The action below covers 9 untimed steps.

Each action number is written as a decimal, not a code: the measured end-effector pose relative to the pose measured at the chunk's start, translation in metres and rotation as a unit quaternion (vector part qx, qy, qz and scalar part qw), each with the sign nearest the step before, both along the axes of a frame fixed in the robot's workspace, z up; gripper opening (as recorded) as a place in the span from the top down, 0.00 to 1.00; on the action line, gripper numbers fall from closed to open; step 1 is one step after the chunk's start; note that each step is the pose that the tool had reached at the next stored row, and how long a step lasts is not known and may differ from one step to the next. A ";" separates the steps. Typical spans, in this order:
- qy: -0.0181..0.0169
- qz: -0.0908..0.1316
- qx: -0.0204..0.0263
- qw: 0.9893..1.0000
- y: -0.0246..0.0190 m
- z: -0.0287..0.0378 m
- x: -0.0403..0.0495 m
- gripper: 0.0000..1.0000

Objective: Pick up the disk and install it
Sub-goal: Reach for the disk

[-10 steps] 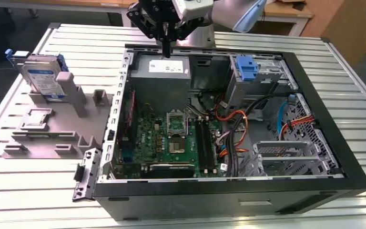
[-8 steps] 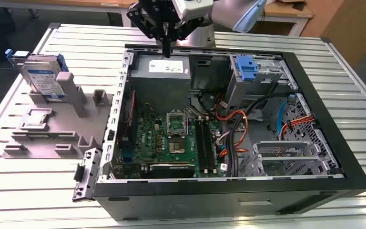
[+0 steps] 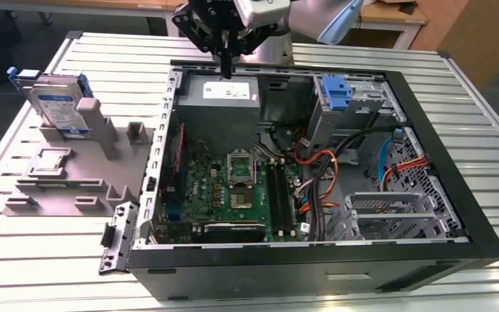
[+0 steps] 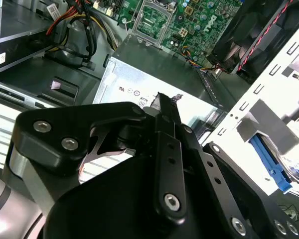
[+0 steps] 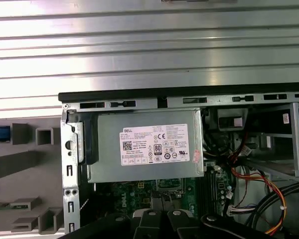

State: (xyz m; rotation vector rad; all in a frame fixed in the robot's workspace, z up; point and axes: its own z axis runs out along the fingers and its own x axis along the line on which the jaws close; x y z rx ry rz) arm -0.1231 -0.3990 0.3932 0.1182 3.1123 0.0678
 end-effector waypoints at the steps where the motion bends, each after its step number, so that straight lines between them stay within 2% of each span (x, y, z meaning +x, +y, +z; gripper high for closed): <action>1: 0.000 0.000 0.000 1.000 0.0000 0.0000 -0.0007 0.90; 5: 0.000 0.000 0.000 1.000 0.0000 -0.0002 -0.0050 0.90; 9: 0.000 0.000 0.000 1.000 0.0000 -0.0002 -0.0056 0.90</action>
